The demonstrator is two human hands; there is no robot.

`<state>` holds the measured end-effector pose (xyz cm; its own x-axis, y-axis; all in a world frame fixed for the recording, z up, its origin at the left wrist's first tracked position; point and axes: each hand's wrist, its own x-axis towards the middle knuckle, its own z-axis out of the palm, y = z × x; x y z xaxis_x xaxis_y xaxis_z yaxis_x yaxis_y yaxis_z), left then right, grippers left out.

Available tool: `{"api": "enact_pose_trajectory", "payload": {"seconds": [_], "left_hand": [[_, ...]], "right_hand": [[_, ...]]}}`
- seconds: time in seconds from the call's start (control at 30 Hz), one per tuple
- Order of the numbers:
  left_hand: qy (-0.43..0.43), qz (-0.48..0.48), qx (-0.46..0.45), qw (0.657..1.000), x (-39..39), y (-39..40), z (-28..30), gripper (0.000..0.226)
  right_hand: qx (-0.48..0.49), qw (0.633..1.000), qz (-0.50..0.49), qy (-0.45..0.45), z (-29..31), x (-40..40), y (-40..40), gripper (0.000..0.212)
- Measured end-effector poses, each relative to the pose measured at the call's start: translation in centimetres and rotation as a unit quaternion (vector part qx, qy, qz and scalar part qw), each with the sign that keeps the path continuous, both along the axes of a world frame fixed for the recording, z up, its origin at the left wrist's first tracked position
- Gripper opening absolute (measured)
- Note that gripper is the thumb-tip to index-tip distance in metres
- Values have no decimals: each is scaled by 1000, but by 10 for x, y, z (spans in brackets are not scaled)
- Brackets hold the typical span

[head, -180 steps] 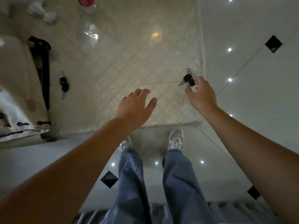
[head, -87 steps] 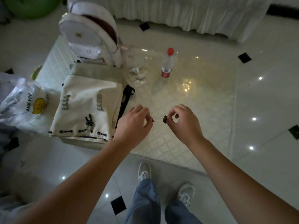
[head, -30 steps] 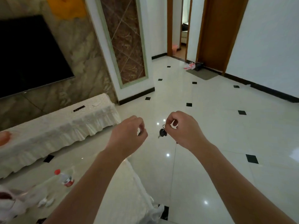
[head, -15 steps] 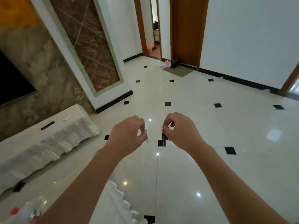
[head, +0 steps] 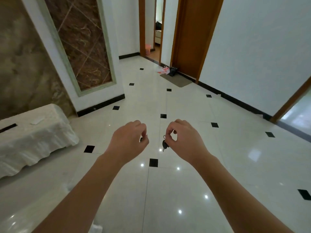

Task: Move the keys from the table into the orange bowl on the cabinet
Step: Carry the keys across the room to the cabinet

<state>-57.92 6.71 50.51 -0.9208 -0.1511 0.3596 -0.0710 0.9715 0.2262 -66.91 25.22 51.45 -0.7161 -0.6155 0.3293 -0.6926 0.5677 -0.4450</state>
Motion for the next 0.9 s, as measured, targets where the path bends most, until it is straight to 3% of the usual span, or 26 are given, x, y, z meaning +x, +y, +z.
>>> {"api": "enact_pose_trajectory", "payload": {"seconds": [0.27, 0.57, 0.9], "left_hand": [[29, 68, 23, 997, -23, -100, 15, 12], [-11, 180, 19, 983, -31, -204, -6, 10], [-8, 331, 24, 943, -72, -295, 9, 13]], "right_hand": [[-5, 998, 59, 13, 16, -52, -106, 4], [11, 982, 189, -2, -11, -99, -246, 6], [-9, 947, 320, -32, -14, -185, -397, 6]]}}
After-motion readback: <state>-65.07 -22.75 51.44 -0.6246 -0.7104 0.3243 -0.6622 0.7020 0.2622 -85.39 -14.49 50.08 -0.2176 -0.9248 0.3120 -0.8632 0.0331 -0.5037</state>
